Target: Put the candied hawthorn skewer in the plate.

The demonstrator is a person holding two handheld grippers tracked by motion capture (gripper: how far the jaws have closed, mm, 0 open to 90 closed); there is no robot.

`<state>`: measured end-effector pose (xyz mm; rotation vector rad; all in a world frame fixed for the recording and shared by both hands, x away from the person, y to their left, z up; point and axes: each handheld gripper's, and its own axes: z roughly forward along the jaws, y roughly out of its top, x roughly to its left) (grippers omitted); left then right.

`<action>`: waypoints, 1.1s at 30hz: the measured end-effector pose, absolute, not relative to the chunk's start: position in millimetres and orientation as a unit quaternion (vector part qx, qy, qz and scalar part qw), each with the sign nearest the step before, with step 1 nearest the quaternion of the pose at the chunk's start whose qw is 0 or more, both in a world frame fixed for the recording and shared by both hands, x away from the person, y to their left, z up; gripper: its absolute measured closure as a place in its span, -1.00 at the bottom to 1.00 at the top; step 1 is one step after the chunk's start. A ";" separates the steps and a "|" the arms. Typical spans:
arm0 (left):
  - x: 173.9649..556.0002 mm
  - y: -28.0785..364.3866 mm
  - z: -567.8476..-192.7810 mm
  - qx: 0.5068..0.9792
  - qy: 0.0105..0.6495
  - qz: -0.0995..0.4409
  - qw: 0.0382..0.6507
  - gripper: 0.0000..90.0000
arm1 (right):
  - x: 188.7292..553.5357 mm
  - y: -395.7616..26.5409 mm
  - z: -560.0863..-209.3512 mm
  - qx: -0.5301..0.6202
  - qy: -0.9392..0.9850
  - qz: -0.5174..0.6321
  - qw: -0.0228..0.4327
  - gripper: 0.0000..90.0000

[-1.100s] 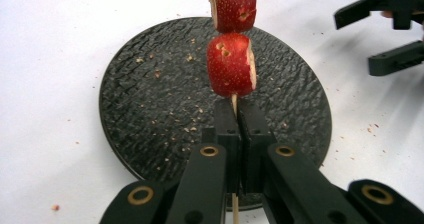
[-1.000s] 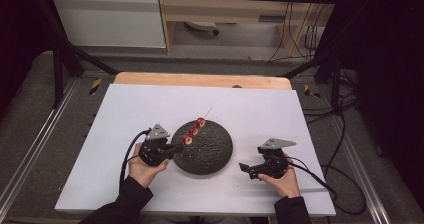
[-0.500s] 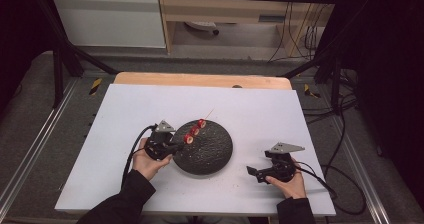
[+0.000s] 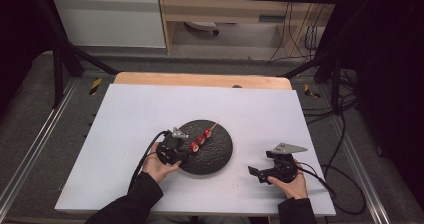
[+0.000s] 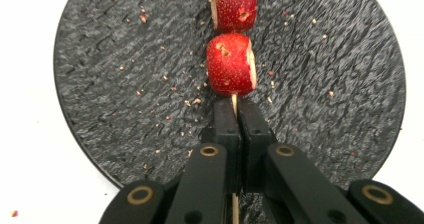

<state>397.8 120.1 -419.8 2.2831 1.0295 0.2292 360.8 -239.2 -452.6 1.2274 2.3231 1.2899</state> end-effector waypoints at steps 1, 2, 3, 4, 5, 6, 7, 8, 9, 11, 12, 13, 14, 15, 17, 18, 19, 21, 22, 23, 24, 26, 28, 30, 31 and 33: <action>397.9 119.8 -420.3 0.863 0.390 0.087 0.308 0.96 | 360.8 -239.7 -452.8 0.416 0.790 0.438 0.108 -0.98; 398.4 119.6 -421.1 0.865 0.390 0.088 0.305 0.96 | 360.5 -239.6 -452.7 0.417 0.790 0.438 0.107 -0.98; 398.7 119.3 -421.7 0.865 0.390 0.087 0.303 0.96 | 360.8 -239.7 -452.8 0.416 0.790 0.437 0.108 -0.98; 399.1 119.1 -422.7 0.867 0.390 0.086 0.299 0.96 | 360.9 -239.5 -453.1 0.416 0.790 0.437 0.109 -0.98; 399.2 118.9 -423.2 0.867 0.390 0.085 0.299 0.96 | 361.3 -239.4 -453.3 0.416 0.790 0.438 0.108 -0.98; 399.3 118.7 -423.3 0.867 0.389 0.086 0.300 0.96 | 361.3 -239.3 -453.3 0.417 0.789 0.438 0.108 -0.98; 399.3 118.5 -423.3 0.867 0.390 0.086 0.300 0.96 | 361.3 -239.3 -453.6 0.416 0.790 0.437 0.108 -0.98; 399.2 118.2 -423.3 0.867 0.390 0.087 0.299 0.96 | 361.3 -239.2 -453.6 0.416 0.791 0.436 0.108 -0.98; 399.1 118.1 -423.5 0.866 0.390 0.088 0.299 0.96 | 361.3 -239.3 -453.6 0.417 0.790 0.436 0.108 -0.98; 399.3 118.5 -423.7 0.867 0.389 0.087 0.300 0.96 | 361.2 -239.2 -453.4 0.417 0.789 0.438 0.107 -0.98; 399.2 118.8 -423.6 0.867 0.388 0.087 0.300 0.96 | 361.2 -239.4 -453.3 0.417 0.790 0.437 0.108 -0.98; 398.9 118.8 -423.7 0.866 0.389 0.088 0.301 0.96 | 361.0 -239.5 -453.0 0.417 0.789 0.437 0.108 -0.98; 398.7 119.2 -423.7 0.867 0.388 0.089 0.301 0.95 | 360.9 -239.8 -452.8 0.417 0.790 0.437 0.109 -0.98; 398.3 119.7 -423.7 0.866 0.388 0.090 0.303 0.95 | 360.6 -239.8 -452.5 0.418 0.789 0.437 0.108 -0.98; 397.3 122.1 -422.7 0.866 0.384 0.094 0.306 0.87 | 360.8 -240.2 -452.4 0.416 0.790 0.438 0.109 -0.98; 396.5 124.1 -421.4 0.866 0.382 0.096 0.308 0.83 | 360.9 -240.3 -452.3 0.416 0.790 0.437 0.109 -0.98; 395.4 126.1 -420.4 0.864 0.380 0.098 0.315 0.77 | 360.6 -240.3 -452.2 0.417 0.789 0.437 0.108 -0.99; 393.3 131.0 -417.8 0.862 0.377 0.095 0.326 0.64 | 360.6 -240.5 -452.0 0.417 0.789 0.437 0.109 -0.99; 392.2 133.7 -416.4 0.861 0.373 0.095 0.332 0.55 | 360.7 -240.5 -452.0 0.418 0.789 0.438 0.111 -0.99; 391.1 136.2 -415.2 0.861 0.369 0.094 0.337 0.45 | 360.7 -240.5 -451.9 0.419 0.788 0.438 0.111 -0.99; 389.6 138.6 -414.1 0.860 0.366 0.093 0.343 0.35 | 360.6 -240.4 -451.7 0.420 0.787 0.439 0.110 -0.99; 386.9 143.5 -411.5 0.862 0.353 0.099 0.350 0.23 | 360.7 -240.4 -451.8 0.420 0.786 0.440 0.110 -0.99; 383.6 148.8 -409.9 0.866 0.336 0.109 0.353 0.05 | 361.1 -240.3 -452.0 0.421 0.786 0.440 0.110 -0.99; 380.9 153.1 -409.7 0.867 0.331 0.110 0.356 -0.12 | 361.0 -240.3 -452.0 0.421 0.786 0.439 0.110 -0.99; 379.2 155.9 -409.8 0.867 0.329 0.110 0.357 -0.19 | 360.8 -240.3 -451.9 0.420 0.786 0.439 0.110 -0.99; 376.1 162.5 -410.7 0.868 0.327 0.113 0.357 -0.34 | 360.6 -240.5 -451.7 0.419 0.787 0.439 0.111 -0.99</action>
